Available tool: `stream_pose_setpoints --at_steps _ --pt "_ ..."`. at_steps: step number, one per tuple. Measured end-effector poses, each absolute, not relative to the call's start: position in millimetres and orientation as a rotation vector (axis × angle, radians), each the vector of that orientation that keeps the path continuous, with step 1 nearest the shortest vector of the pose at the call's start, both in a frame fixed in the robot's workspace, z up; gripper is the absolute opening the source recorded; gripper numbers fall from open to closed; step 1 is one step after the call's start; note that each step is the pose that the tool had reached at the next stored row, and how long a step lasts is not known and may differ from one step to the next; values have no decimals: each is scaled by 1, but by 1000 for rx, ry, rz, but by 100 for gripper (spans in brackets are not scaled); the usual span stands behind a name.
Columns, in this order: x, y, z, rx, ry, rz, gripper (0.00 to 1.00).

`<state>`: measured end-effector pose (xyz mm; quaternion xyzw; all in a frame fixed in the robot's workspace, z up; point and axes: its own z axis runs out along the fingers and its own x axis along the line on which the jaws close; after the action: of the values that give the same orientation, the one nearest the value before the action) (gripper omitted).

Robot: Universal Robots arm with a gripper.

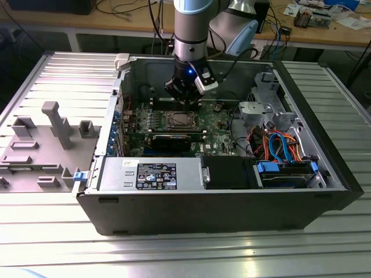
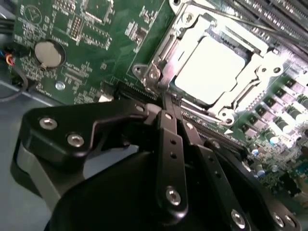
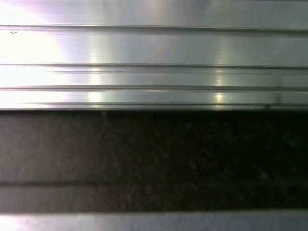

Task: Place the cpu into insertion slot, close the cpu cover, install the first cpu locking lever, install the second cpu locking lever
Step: 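Install the first cpu locking lever, then install the second cpu locking lever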

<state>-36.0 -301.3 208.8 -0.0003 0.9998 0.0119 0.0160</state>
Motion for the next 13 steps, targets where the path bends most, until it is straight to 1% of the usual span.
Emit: stream_pose_setpoints --at_steps 13 --pt "-36 -302 209 -1 3110 37 11"
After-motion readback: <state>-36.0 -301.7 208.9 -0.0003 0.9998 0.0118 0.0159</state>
